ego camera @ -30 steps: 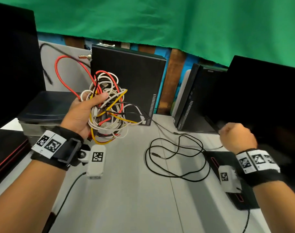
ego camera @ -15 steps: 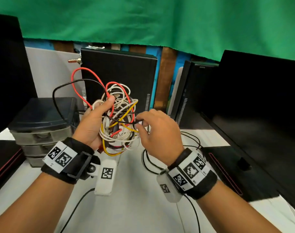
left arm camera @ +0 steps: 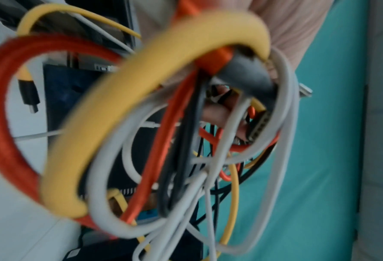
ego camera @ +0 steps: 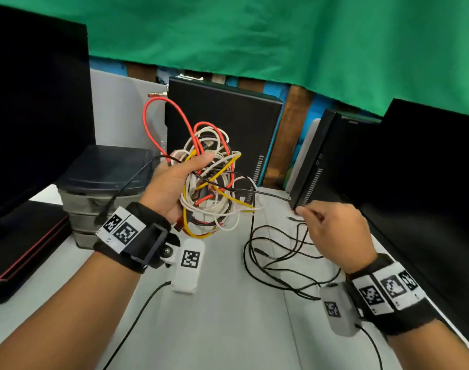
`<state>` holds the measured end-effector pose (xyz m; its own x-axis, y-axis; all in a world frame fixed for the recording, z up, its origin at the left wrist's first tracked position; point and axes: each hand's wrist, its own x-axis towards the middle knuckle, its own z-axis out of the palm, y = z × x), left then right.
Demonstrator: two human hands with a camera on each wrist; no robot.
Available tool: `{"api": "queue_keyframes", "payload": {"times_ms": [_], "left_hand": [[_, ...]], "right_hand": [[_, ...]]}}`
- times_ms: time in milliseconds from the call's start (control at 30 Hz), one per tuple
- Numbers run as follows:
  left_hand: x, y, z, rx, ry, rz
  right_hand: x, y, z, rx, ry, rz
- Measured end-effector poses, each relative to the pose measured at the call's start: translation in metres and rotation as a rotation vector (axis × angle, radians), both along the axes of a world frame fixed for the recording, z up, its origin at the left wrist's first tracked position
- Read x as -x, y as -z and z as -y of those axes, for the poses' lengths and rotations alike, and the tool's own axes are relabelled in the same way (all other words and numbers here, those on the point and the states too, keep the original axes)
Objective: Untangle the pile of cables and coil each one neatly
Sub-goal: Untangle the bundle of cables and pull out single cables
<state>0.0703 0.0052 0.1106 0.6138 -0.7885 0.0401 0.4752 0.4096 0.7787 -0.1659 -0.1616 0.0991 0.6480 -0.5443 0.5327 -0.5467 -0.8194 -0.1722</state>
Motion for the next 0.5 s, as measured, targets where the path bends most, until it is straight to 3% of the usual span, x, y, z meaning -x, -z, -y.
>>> {"api": "queue_keyframes", "payload": {"times_ms": [200,367,433,500], "left_hand": [[-0.039,-0.010,-0.024,-0.014,-0.100,-0.025],[-0.037,-0.009,-0.025,-0.011,-0.126,0.032],[-0.030,-0.007,-0.019,0.002,-0.144,0.043],[-0.023,-0.006,-0.014,0.018,-0.142,0.041]], "right_hand": [[0.034,0.007,0.038,-0.102,0.273,-0.067],[0.038,0.005,0.057,-0.182,0.406,-0.117],[0.034,0.003,0.056,-0.201,0.449,-0.267],[0.026,-0.003,0.042,-0.138,0.353,-0.393]]}}
